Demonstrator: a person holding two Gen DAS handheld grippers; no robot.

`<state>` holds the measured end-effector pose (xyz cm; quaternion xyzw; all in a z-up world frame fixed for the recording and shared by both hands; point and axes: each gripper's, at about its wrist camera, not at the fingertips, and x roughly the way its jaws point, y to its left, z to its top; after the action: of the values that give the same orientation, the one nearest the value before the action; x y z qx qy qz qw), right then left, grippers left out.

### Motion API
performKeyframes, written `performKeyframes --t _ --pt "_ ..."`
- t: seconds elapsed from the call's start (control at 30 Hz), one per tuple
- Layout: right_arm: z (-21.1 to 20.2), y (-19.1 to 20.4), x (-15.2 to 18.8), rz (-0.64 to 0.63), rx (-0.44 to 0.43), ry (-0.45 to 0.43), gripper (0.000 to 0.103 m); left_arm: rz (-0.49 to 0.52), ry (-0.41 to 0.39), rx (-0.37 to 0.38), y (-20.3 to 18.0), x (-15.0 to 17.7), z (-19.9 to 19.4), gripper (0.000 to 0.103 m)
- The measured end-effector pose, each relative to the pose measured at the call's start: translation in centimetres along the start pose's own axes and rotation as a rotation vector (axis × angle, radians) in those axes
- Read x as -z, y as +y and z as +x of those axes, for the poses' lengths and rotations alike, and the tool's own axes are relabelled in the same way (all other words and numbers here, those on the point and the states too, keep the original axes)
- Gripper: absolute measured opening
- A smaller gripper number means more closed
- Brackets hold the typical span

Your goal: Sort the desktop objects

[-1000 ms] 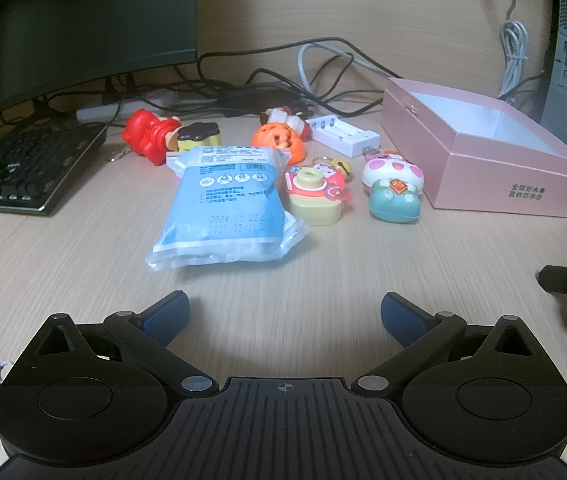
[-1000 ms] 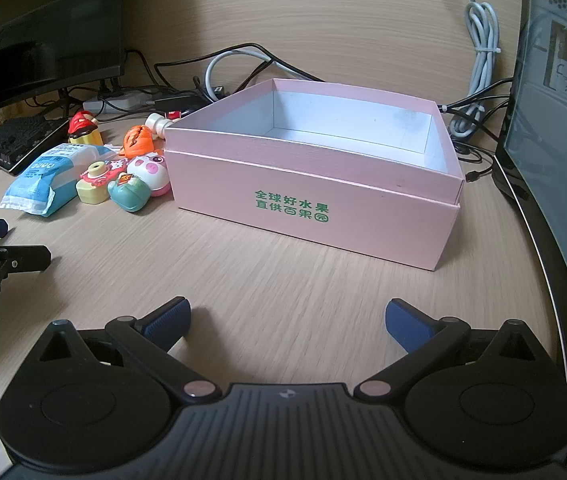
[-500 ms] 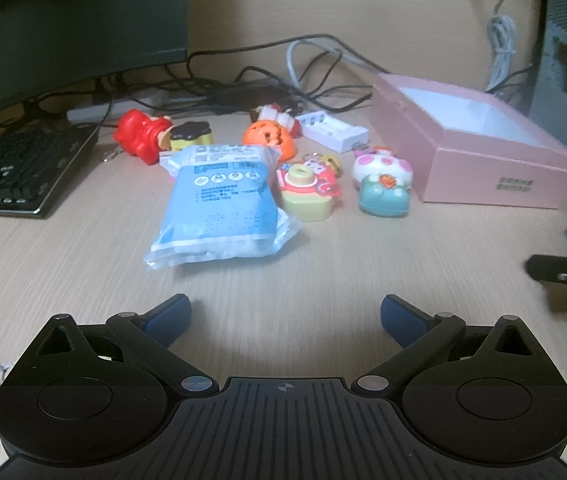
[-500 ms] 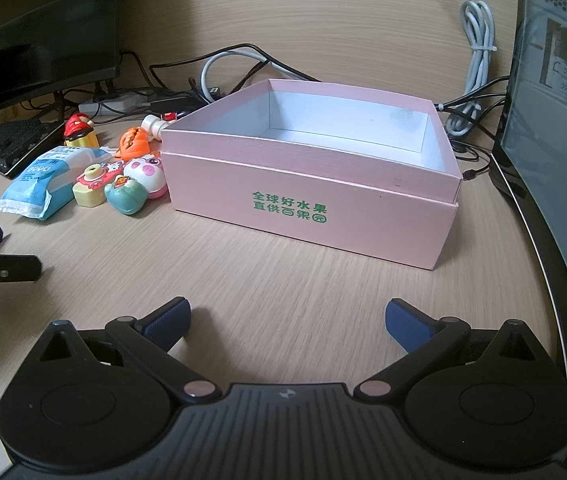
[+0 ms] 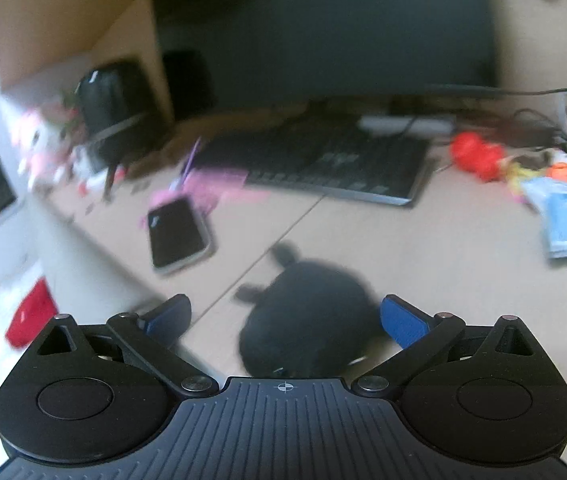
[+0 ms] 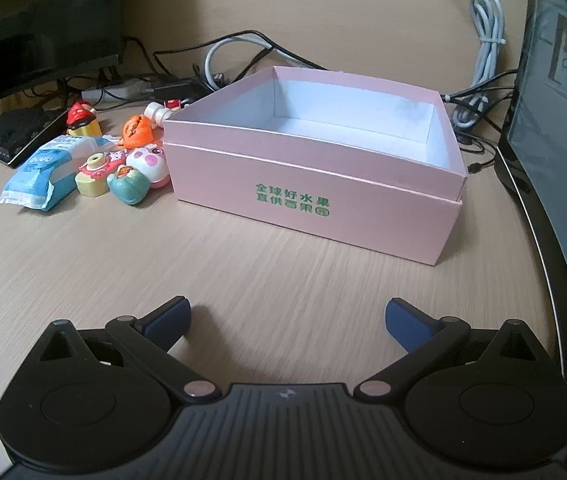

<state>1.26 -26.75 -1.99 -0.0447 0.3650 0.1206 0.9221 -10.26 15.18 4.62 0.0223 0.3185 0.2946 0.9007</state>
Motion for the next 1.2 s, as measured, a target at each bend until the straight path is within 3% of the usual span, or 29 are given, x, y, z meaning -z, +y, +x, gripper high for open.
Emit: performKeyframes --t 0.1,0.17,0.2,0.27,0.33,0.43,0.5,0.63,0.8,1.0,1.07,1.13,1.2 --pt "-0.1 0.2 0.0 0.011 0.013 0.011 0.103 -0.032 0.049 0.029 0.6 -0.4 1.5 0.103" --pt "-0.1 0.2 -0.1 0.016 0.018 0.024 0.103 -0.03 0.061 0.049 0.5 -0.8 2.1 0.093" --pt "-0.2 0.3 -0.1 0.018 0.02 0.035 0.103 -0.013 0.061 0.075 0.3 -0.9 2.1 0.072" --pt "-0.2 0.4 -0.2 0.023 0.023 0.054 0.103 0.013 0.075 0.084 -0.4 -1.1 2.0 0.068" --pt "-0.4 0.5 -0.3 0.018 0.02 0.078 0.103 0.043 0.084 0.144 -1.6 -1.5 1.7 0.066" --pt "-0.8 0.8 -0.2 -0.001 -0.002 0.103 0.103 0.057 0.089 0.305 -4.5 -2.3 -0.2 0.066" --pt "-1.1 1.5 0.1 -0.032 -0.029 0.104 0.103 0.095 0.043 0.442 -7.6 -2.7 -2.0 0.066" --pt "-1.5 2.8 0.5 -0.066 -0.06 0.097 0.103 0.139 0.014 0.622 -14.0 -3.5 -3.2 0.066" --pt "-1.9 3.1 0.8 -0.079 -0.07 0.076 0.103 0.196 -0.015 0.667 -18.3 -3.3 -4.7 0.066" --pt "-1.9 3.0 1.2 -0.087 -0.079 0.042 0.103 0.174 0.052 0.653 -17.2 -2.6 -3.7 0.069" --pt "-1.9 3.0 1.1 -0.09 -0.082 0.04 0.103 0.142 0.078 0.704 -16.3 -2.3 -3.5 0.076" --pt "-1.8 2.9 1.0 -0.095 -0.086 0.045 0.103 0.116 0.079 0.777 -14.8 -2.1 -4.4 0.093" --pt "-1.7 2.9 0.8 -0.098 -0.088 0.055 0.103 0.106 0.057 0.818 -13.5 -2.2 -5.3 0.095"
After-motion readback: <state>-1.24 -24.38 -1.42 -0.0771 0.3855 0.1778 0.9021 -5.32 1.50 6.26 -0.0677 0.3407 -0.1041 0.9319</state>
